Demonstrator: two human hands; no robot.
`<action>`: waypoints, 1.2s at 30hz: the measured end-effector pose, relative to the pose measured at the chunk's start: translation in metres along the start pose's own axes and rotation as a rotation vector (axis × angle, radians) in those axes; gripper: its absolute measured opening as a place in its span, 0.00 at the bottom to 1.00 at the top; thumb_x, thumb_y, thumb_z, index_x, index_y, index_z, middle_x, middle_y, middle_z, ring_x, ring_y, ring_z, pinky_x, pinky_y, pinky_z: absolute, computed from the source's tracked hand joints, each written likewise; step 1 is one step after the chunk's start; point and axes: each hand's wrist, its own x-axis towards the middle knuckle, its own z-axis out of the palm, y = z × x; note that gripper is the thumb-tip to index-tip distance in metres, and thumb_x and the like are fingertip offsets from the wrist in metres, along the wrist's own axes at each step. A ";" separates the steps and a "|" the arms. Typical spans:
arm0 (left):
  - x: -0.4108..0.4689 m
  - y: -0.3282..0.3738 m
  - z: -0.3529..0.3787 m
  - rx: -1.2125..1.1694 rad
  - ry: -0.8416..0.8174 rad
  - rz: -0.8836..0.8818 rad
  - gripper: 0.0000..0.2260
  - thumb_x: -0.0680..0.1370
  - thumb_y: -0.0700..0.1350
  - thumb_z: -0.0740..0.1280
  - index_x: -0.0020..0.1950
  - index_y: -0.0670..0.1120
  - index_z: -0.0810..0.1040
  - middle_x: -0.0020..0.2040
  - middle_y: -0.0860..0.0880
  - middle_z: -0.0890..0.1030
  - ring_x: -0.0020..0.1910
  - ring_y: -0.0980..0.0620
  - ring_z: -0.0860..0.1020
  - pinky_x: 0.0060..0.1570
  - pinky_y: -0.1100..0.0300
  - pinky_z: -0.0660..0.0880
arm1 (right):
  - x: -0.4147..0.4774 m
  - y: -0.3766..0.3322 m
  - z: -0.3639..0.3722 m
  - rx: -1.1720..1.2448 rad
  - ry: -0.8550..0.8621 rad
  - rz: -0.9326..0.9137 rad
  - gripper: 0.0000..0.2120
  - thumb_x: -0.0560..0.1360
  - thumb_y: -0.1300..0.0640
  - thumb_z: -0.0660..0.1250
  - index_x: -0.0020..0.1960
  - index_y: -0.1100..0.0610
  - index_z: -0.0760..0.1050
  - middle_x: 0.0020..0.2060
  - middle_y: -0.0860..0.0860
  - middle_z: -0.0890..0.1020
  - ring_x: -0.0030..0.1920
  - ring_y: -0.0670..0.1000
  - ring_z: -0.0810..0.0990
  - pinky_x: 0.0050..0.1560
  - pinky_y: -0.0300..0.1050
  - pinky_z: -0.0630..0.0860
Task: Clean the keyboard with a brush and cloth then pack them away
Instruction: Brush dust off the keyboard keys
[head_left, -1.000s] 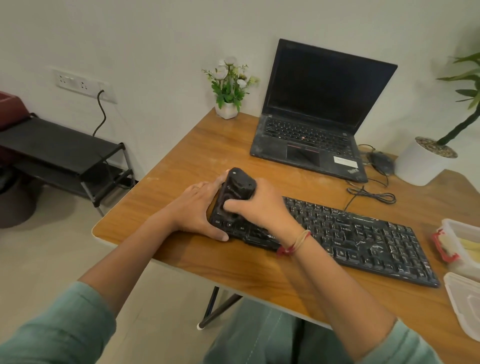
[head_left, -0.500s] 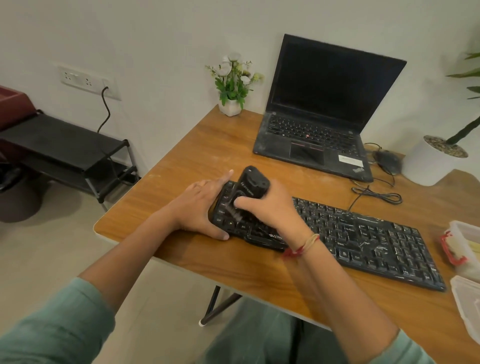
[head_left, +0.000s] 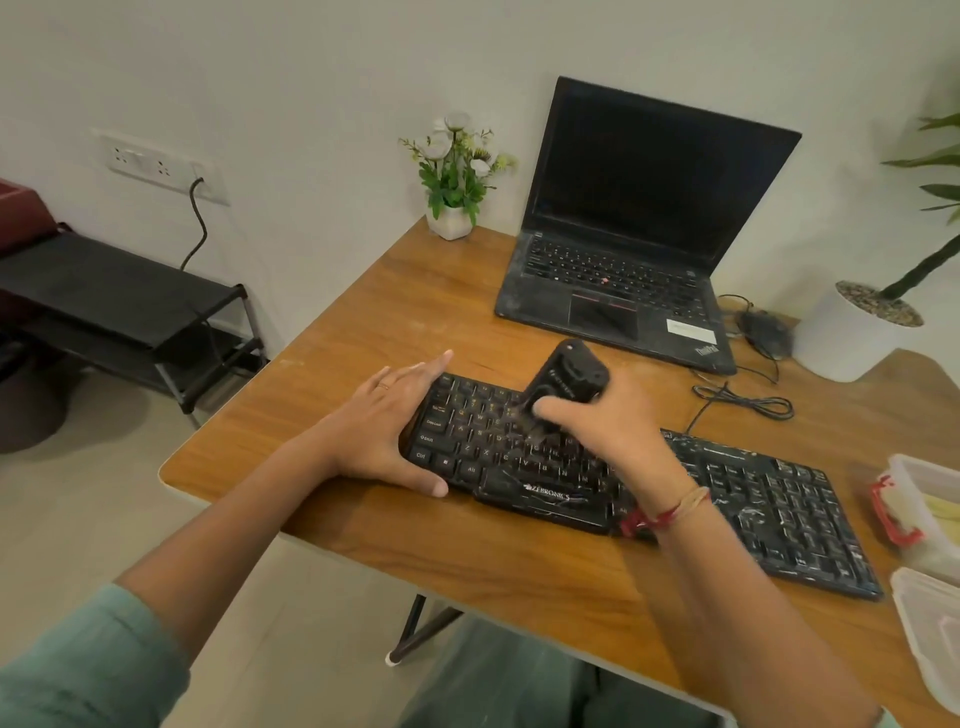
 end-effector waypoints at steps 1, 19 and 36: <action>0.001 0.001 0.000 -0.019 0.002 -0.014 0.60 0.57 0.80 0.62 0.76 0.57 0.33 0.79 0.52 0.50 0.77 0.55 0.48 0.76 0.48 0.42 | 0.006 0.004 -0.007 -0.153 0.127 -0.025 0.11 0.67 0.51 0.72 0.43 0.56 0.75 0.34 0.48 0.78 0.32 0.45 0.75 0.27 0.35 0.66; 0.004 0.003 0.001 -0.046 0.001 -0.030 0.61 0.56 0.79 0.64 0.77 0.56 0.36 0.78 0.53 0.52 0.74 0.59 0.48 0.75 0.51 0.41 | -0.002 -0.005 0.013 -0.101 -0.209 -0.177 0.10 0.68 0.54 0.73 0.38 0.50 0.71 0.33 0.45 0.77 0.32 0.43 0.74 0.28 0.32 0.67; 0.006 0.002 0.001 -0.045 -0.007 -0.045 0.62 0.54 0.80 0.64 0.78 0.56 0.39 0.78 0.53 0.54 0.76 0.54 0.53 0.75 0.49 0.44 | 0.007 -0.010 0.001 -0.285 0.031 -0.205 0.14 0.69 0.53 0.71 0.33 0.49 0.66 0.30 0.44 0.73 0.29 0.43 0.71 0.25 0.33 0.64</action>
